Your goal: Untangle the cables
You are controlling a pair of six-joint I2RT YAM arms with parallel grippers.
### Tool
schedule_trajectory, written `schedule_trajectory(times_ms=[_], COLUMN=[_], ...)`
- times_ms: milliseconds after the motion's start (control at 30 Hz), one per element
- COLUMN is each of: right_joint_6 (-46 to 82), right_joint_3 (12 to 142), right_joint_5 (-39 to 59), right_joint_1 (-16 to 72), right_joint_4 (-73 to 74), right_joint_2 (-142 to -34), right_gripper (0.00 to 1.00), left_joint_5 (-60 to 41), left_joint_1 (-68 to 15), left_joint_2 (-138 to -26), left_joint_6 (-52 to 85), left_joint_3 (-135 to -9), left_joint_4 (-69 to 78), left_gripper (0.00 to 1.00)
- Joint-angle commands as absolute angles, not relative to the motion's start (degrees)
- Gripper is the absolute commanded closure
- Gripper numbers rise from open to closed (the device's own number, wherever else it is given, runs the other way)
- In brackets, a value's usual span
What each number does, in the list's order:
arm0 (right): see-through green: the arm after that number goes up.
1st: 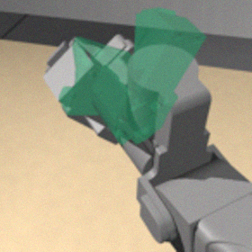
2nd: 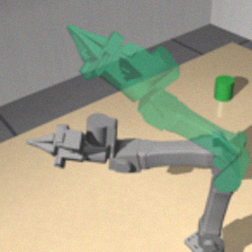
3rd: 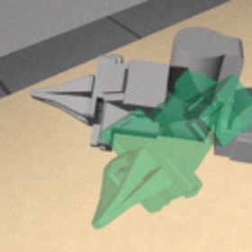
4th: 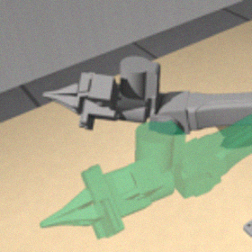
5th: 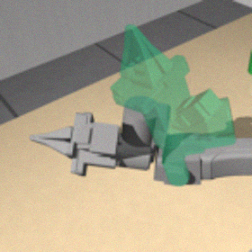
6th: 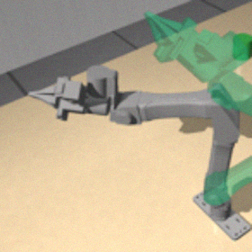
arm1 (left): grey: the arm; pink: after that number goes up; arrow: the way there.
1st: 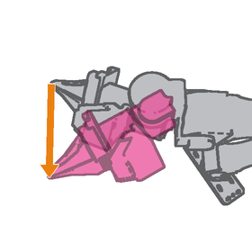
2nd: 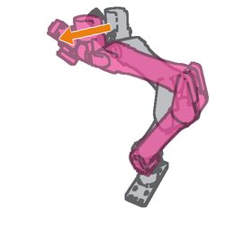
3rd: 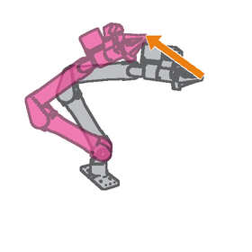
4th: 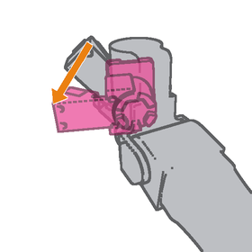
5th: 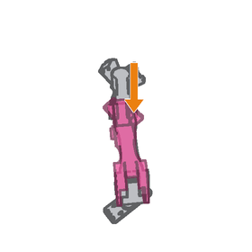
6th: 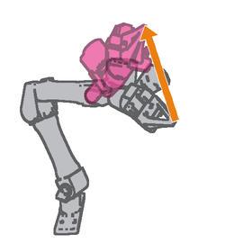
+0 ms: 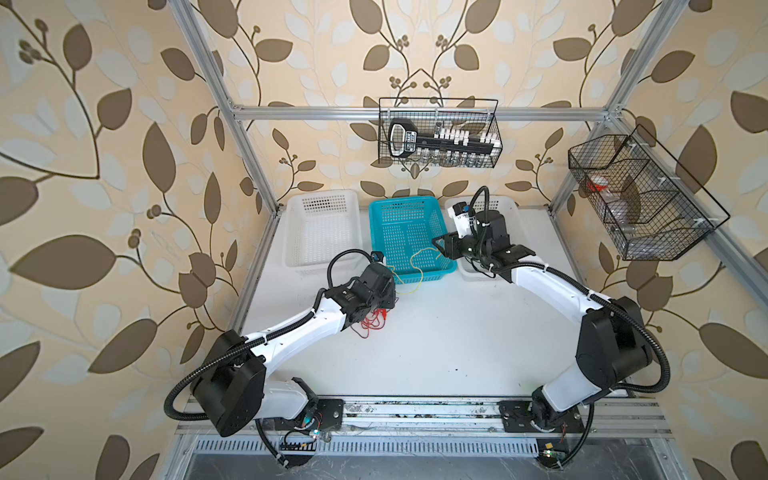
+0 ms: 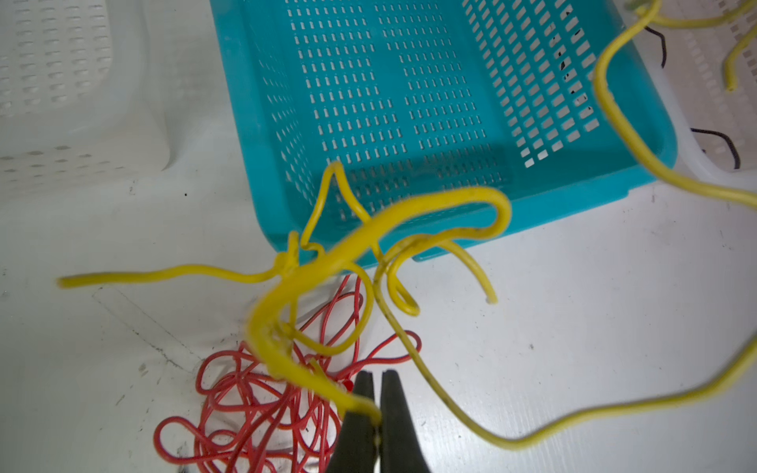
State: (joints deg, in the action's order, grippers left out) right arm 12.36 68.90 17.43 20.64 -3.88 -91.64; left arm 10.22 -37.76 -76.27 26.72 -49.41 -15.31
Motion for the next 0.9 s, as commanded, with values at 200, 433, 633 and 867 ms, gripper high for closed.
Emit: schedule_trajectory(times_ms=[200, 433, 633, 867], right_joint_6=[8.0, 5.3, 8.2, 10.5], right_joint_3=[59.4, 54.8, 51.6, 47.3], right_joint_5=[24.9, 25.9, 28.1, 24.2], right_joint_1=[20.7, 27.3, 32.3, 37.4], right_joint_4=[-2.1, 3.1, 11.2, 17.9], right_joint_2=[-86.1, -84.0, -85.1, -86.4], right_gripper=[0.5, 0.5, 0.5, 0.51], left_joint_5=[7.2, 2.9, 0.0, -0.3], left_joint_1=[-36.3, -36.2, -36.3, -36.2], left_joint_2=[-75.9, -75.1, -73.7, -73.2], left_joint_6=[28.4, 26.5, 25.0, 24.6], left_joint_3=[-52.3, -51.6, -50.8, -51.1], left_joint_4=[-14.6, -11.9, -10.7, -11.1], left_gripper=[1.0, 1.0, 1.0, 1.0])
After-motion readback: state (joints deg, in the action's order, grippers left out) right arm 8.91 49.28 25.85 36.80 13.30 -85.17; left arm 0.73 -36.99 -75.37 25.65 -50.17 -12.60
